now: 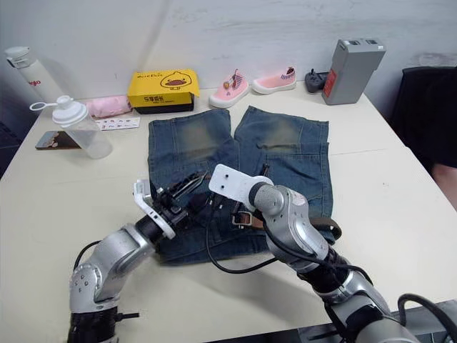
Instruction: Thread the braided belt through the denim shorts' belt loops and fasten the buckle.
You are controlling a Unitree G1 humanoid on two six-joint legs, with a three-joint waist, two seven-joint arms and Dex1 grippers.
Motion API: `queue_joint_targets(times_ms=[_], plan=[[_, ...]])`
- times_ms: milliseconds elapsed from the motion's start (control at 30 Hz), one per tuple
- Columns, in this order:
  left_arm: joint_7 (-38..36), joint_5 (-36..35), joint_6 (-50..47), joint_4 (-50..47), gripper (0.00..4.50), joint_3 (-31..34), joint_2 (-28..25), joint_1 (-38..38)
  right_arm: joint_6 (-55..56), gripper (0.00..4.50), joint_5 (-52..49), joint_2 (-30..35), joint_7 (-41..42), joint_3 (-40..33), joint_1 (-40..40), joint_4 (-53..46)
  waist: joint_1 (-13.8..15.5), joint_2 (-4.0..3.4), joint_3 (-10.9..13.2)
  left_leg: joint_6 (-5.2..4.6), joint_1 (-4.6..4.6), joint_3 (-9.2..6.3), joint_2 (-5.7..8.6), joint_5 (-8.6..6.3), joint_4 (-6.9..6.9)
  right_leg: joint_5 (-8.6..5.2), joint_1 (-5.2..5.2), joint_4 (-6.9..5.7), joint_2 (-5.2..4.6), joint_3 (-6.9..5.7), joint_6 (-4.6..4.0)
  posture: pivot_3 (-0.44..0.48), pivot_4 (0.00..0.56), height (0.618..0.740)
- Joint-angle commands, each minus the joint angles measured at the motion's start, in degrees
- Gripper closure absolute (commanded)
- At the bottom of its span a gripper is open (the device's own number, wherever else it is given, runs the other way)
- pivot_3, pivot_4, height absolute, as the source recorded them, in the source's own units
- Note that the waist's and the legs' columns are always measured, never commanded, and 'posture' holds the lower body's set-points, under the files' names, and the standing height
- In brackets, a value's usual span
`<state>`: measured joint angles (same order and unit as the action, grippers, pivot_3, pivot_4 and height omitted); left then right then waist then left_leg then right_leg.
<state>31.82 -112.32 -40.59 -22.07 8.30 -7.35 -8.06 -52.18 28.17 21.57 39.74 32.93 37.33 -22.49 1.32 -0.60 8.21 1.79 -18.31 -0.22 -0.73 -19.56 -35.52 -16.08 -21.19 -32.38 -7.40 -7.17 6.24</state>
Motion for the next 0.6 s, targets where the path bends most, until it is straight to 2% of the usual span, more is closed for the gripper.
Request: queue_joint_targets(times_ms=[33,167,367,467,600], plan=[[4.3,-0.7,1.9,-1.9,0.05,1.9,1.8,-1.3,3.1,4.5,1.5,0.7,-1.5,0.7,-0.5,-1.9,0.0,0.01,0.0,0.01,0.0,0.0,-0.05,0.0,-0.01,0.0,-0.01,0.01,0.07,0.0,0.0,0.0,0.15,0.739],[9.8,-0.7,4.0,-2.5,0.05,3.9,3.0,0.3,3.6,4.5,1.7,0.9,-2.1,0.1,-0.9,-2.0,0.0,0.01,0.0,0.03,0.01,-0.02,-0.05,0.0,-0.02,0.01,0.09,0.38,0.08,-0.03,0.01,0.0,0.15,0.739],[12.1,-0.7,4.6,-3.8,0.05,5.5,3.9,1.3,3.8,4.5,1.8,1.0,-2.1,-0.3,-1.1,-2.6,0.1,0.02,0.0,0.03,0.0,-0.05,-0.04,0.0,-0.03,0.01,0.1,0.41,0.08,-0.06,0.02,0.0,0.15,0.739],[12.0,-0.7,4.2,-4.0,0.95,5.9,4.1,1.7,3.9,4.5,2.0,0.8,-2.2,-0.5,-1.1,-2.6,0.1,0.02,0.0,0.03,0.0,-0.05,-0.05,0.0,-0.03,0.01,0.1,0.41,0.08,-0.06,0.02,0.0,0.15,0.739],[9.7,-0.7,1.3,-3.5,2.67,6.0,3.5,2.0,4.7,4.5,2.1,0.9,-2.2,-0.5,-0.9,-2.4,0.1,0.02,0.0,0.04,-0.01,-0.05,-0.05,-0.01,-0.03,0.01,0.1,0.43,0.09,-0.07,0.01,0.0,0.15,0.739]])
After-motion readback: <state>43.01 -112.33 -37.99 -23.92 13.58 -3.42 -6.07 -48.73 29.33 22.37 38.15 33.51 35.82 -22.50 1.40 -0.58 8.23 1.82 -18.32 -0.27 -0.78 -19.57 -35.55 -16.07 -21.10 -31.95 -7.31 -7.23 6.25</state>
